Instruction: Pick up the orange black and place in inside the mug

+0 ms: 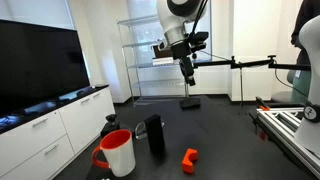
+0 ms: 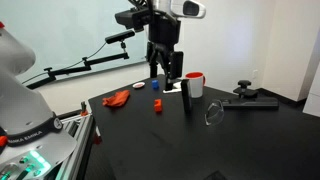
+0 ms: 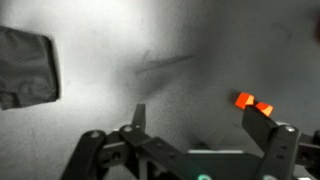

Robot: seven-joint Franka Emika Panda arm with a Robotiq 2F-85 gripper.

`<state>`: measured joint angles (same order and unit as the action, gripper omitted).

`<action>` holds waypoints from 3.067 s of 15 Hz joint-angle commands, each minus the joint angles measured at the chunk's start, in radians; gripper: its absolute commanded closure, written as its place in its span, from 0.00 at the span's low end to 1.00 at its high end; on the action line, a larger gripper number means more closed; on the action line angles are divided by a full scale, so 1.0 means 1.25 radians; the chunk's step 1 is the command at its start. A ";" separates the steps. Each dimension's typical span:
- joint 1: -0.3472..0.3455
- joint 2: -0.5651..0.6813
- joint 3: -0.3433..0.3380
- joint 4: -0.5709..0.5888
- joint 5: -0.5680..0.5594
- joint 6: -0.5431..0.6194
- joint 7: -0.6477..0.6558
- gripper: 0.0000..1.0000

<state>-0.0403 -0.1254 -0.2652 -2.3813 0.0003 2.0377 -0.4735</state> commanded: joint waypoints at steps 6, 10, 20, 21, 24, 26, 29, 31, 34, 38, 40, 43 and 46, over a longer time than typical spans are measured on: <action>-0.023 -0.031 0.023 0.039 0.004 -0.009 -0.003 0.00; -0.024 -0.028 0.023 0.039 0.004 -0.009 -0.003 0.00; -0.018 -0.052 0.030 -0.009 -0.033 0.011 -0.266 0.00; -0.019 -0.052 0.031 -0.013 -0.044 0.014 -0.297 0.00; -0.024 -0.047 0.033 -0.011 -0.098 0.021 -0.379 0.00; -0.029 -0.037 0.033 -0.007 -0.129 0.033 -0.436 0.00; -0.029 -0.033 0.040 -0.019 -0.179 0.077 -0.499 0.00; -0.020 -0.036 0.056 -0.037 -0.202 0.116 -0.522 0.00; -0.002 -0.046 0.097 -0.065 -0.226 0.182 -0.538 0.00; 0.020 -0.065 0.137 -0.105 -0.235 0.261 -0.555 0.00; 0.021 -0.029 0.146 -0.086 -0.215 0.244 -0.518 0.00; 0.022 -0.040 0.146 -0.099 -0.216 0.257 -0.529 0.00; 0.015 -0.023 0.131 -0.100 -0.209 0.279 -0.558 0.00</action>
<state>-0.0106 -0.1731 -0.0882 -2.5067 -0.2684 2.3604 -1.1389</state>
